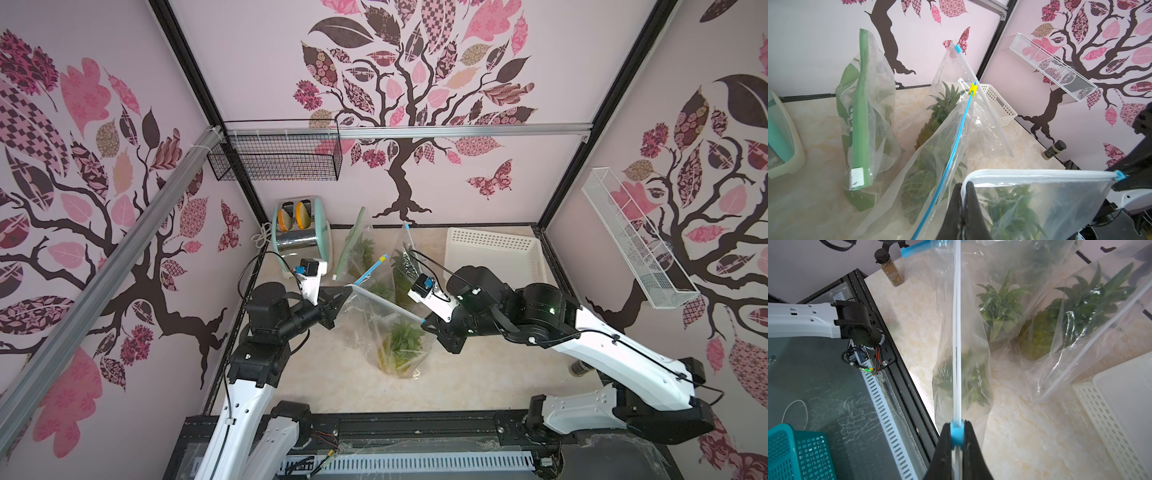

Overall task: Open the zip-top bag and take out the pineapple
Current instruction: Unzip the zipper on the zipper food storage bag.

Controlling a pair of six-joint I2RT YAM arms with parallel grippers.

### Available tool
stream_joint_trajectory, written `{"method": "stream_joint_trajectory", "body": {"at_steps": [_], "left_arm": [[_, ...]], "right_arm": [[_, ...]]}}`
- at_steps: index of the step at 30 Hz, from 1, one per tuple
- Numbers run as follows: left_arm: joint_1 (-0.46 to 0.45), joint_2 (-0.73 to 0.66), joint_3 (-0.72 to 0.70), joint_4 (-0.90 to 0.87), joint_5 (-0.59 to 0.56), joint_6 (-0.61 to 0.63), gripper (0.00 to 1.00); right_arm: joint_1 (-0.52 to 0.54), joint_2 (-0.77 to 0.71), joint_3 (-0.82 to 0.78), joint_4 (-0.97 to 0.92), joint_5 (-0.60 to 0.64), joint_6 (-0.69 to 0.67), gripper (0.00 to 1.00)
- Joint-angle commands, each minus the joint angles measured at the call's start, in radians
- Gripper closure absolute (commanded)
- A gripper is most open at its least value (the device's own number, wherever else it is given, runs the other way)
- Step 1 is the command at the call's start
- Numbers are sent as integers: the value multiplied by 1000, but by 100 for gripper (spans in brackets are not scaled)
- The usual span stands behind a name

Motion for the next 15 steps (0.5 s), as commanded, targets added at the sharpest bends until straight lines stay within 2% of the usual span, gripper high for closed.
{"method": "stream_joint_trajectory", "body": {"at_steps": [1,8,15], "left_arm": [[40,-7,-9,50,-178,-10,100],[44,-15,-20,62,-206,-24,100],[44,-38,-49,104,-173,-54,100]], "right_arm": [[23,-46,-7,-161,-19,45,99],[44,-76,-33,-190,-31,89,99],[45,-73,-22,-163,-36,85,91]]}}
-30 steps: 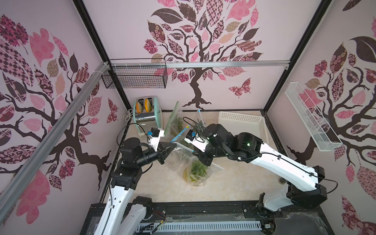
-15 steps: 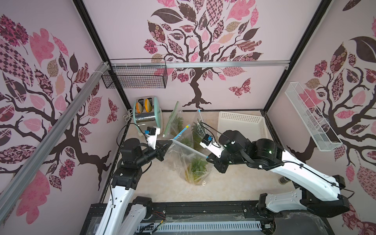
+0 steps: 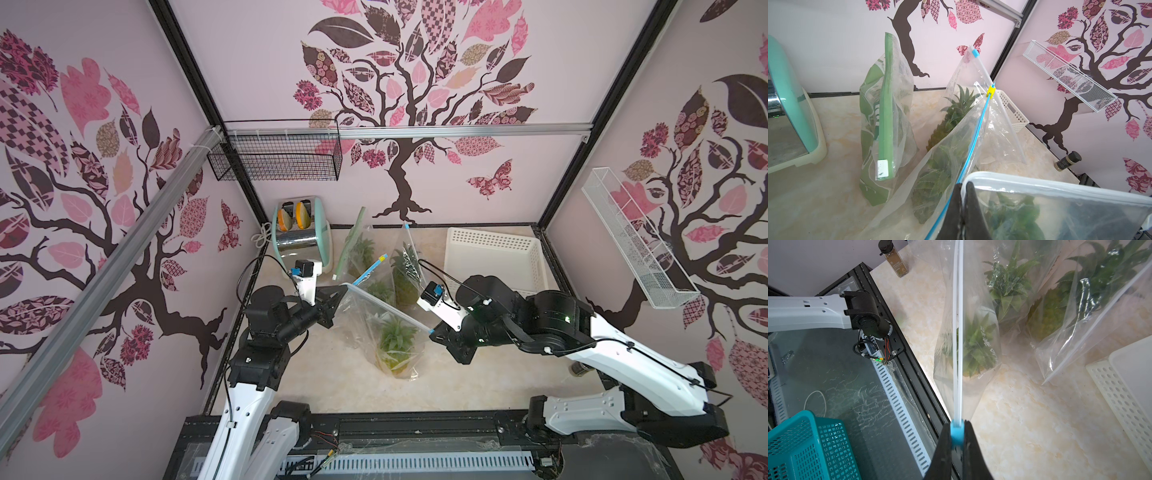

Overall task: Open the zip-top bag and take out the pineapple
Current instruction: Unzip the zipper on the zipper food storage bag, then open the zipper of the food storage bag at the center of the board.

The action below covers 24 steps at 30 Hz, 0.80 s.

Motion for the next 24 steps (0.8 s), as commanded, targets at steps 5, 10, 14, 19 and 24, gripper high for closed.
{"method": "stream_joint_trajectory", "body": {"at_steps": [5,10,14,19,24], "left_arm": [[34,-40,-26,91,-70,-29,100],[33,-57,-25,99,-21,-24,100],[34,-56,-19,106,19,-34,88],[34,-51,5,91,66,-40,70],[34,-51,28,62,83,-29,69]], "right_arm": [[12,11,40,-62,-31,-25,81],[11,23,89,-51,5,-49,64],[12,14,123,-41,96,-61,54],[6,-20,77,26,192,-56,45],[-36,23,93,90,114,-76,45]]}}
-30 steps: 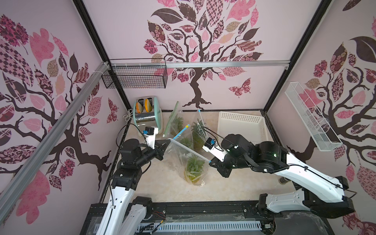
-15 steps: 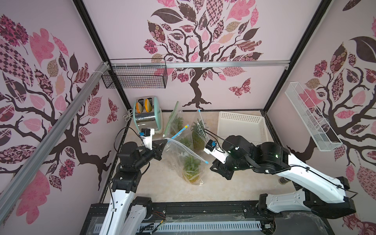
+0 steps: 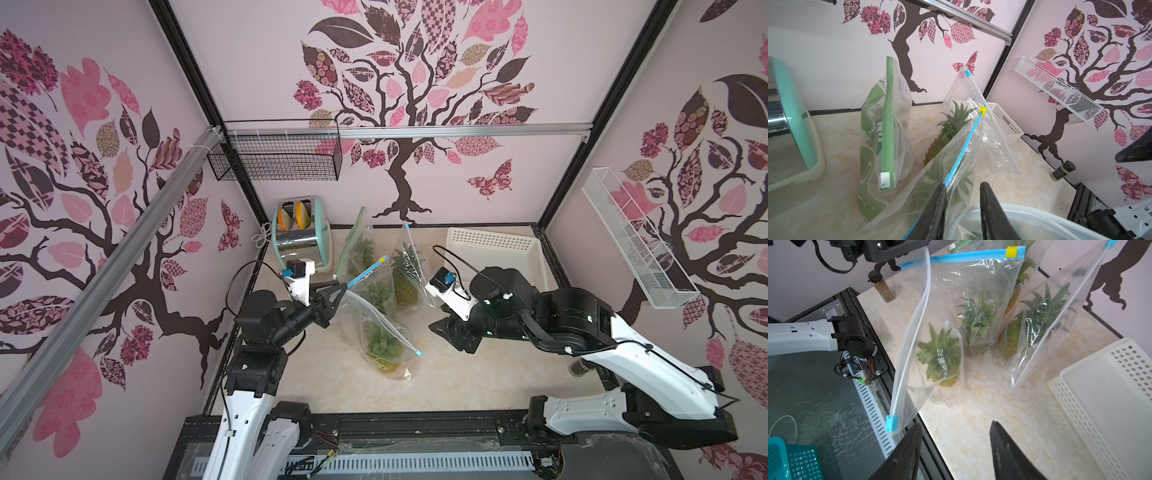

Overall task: Open the zip-top bag and take out the pineapple
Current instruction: Open the zipper of the food storage bag at the center of the board.

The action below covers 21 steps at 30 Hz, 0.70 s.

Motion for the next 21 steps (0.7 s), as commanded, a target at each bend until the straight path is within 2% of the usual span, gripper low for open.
{"method": "stream_joint_trajectory", "body": {"at_steps": [1,8,21], "left_arm": [[4,-8,32,-3,28,2,69],[4,-23,17,-3,25,-13,69],[4,-32,-4,3,25,-23,69]], "right_arm": [[-18,47,25,60,-36,-22,45],[-18,163,92,90,-194,-18,49],[-17,215,70,96,-264,9,55]]}}
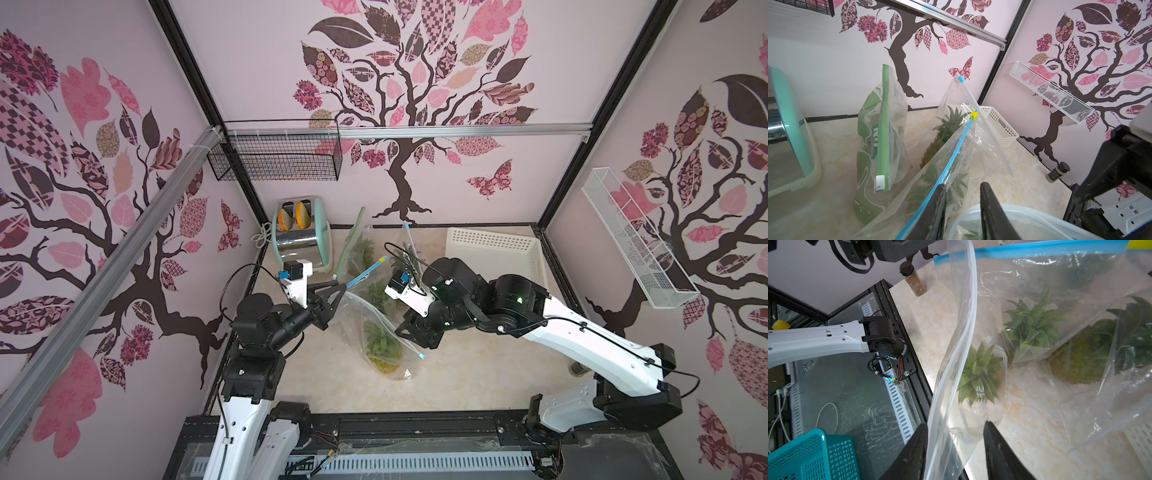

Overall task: Open the zip-top bag and take out the pineapple
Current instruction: Open the zipper of the food storage bag at the center of the board.

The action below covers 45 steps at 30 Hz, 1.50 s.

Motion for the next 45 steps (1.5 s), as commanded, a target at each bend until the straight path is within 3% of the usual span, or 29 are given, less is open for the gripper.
{"method": "stream_joint_trajectory", "body": {"at_steps": [1,12,21,26,30,35,39,45], "left_arm": [[4,-10,-10,8,16,-7,69],[3,-20,-11,-15,16,-3,69],[3,-21,-1,-31,20,-16,68],[3,26,112,-210,79,-72,61],[-10,30,190,-377,155,-154,62],[-59,-60,222,-473,142,-277,58],[-66,-69,258,-651,124,-260,58],[-69,-84,231,-664,101,-323,58]], "right_arm": [[2,10,11,14,-22,12,56],[2,44,-25,44,-23,20,69],[2,56,-35,68,-8,42,93],[2,69,-14,90,23,106,100],[3,78,-25,131,54,214,100],[5,73,-60,180,107,319,100],[24,77,-60,188,133,348,100],[49,85,-51,181,157,355,100]]}}
